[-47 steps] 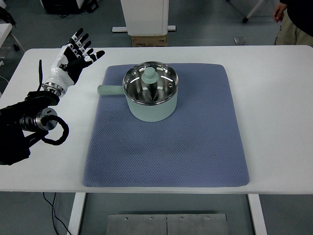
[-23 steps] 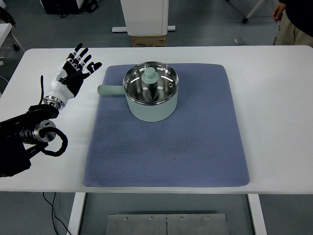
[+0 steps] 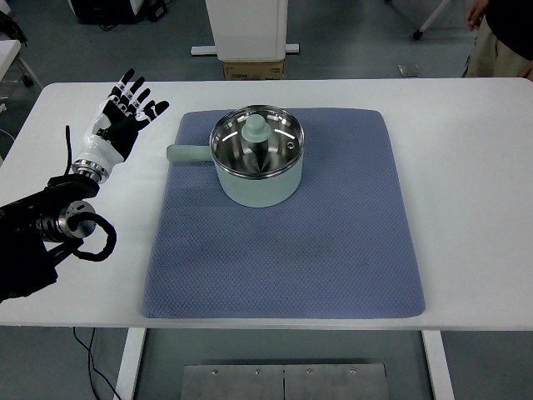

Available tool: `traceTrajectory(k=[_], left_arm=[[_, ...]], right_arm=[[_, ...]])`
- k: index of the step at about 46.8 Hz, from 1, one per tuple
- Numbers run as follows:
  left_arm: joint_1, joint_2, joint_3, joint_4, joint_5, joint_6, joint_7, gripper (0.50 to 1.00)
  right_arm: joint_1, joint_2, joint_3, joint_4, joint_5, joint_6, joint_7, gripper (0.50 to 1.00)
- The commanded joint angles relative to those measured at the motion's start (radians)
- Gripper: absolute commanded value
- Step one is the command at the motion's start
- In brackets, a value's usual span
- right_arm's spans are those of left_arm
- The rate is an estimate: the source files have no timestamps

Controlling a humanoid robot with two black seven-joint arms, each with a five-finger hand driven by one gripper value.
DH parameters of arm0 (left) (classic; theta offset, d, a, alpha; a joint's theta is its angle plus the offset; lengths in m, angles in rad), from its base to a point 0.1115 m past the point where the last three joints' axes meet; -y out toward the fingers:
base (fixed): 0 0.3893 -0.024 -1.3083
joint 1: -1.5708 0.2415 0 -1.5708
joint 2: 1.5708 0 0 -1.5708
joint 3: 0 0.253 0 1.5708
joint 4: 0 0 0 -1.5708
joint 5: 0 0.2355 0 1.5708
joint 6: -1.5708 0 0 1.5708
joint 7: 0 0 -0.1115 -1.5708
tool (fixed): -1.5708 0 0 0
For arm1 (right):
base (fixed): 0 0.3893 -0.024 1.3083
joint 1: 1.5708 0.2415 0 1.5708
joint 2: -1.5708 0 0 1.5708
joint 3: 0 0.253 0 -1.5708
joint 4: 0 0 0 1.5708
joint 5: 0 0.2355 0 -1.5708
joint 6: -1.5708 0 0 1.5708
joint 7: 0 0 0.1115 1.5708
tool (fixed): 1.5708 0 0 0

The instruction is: Rotate green pot handle

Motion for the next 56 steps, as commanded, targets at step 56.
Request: traceTrajectory(k=[56], left_arm=[[-0.002, -0.082, -0.008, 0.104, 0.006, -0.064, 0.000, 1.000]], right_arm=[[0.000, 0.000, 0.000, 0.000, 0.000, 0.000, 0.000, 1.000]])
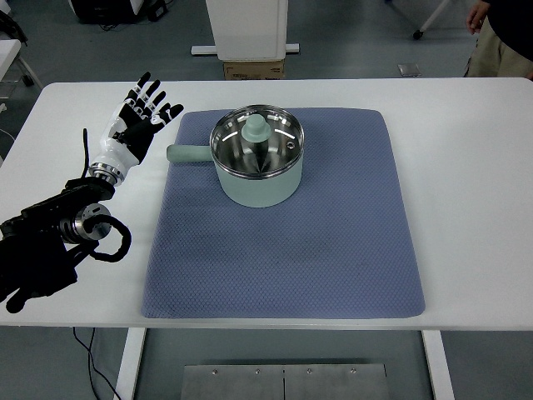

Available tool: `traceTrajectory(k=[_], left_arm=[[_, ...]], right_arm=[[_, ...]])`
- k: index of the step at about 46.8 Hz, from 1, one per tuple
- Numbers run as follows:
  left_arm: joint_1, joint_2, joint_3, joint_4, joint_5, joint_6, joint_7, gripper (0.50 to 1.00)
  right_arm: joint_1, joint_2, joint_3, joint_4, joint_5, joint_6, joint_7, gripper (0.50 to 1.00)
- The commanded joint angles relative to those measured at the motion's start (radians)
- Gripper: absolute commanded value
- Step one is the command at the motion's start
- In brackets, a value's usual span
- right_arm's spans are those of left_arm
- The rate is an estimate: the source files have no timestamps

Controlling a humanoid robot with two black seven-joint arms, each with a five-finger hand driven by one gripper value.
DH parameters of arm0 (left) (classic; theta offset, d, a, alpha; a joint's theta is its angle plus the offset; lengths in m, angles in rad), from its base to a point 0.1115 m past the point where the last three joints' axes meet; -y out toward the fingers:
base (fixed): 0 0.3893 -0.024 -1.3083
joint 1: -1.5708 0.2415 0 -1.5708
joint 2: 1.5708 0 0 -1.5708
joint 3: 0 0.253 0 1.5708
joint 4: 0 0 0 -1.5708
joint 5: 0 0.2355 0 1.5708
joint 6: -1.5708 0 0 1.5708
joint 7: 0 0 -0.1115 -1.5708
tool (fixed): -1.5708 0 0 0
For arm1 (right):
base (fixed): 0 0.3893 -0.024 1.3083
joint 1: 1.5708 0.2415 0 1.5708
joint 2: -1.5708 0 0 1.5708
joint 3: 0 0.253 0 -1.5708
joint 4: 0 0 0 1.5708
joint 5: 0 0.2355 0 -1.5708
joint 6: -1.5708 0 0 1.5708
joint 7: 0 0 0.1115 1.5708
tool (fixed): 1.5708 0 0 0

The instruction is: Rotate green pot handle

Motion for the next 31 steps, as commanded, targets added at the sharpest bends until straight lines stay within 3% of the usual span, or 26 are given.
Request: traceTrajectory(k=[1, 31], left_arm=[[-0.001, 0.002, -0.009, 0.001, 0.001, -0.004, 0.000, 1.000], [0.008, -0.001, -0.015, 0.018, 0.001, -0.018, 0.000, 1.000]], right_arm=[[0.000, 0.000, 0.000, 0.000, 0.000, 0.000, 0.000, 1.000], [-0.014, 0.000, 0.000, -0.006, 0.002, 0.000, -0.003, 1.000]])
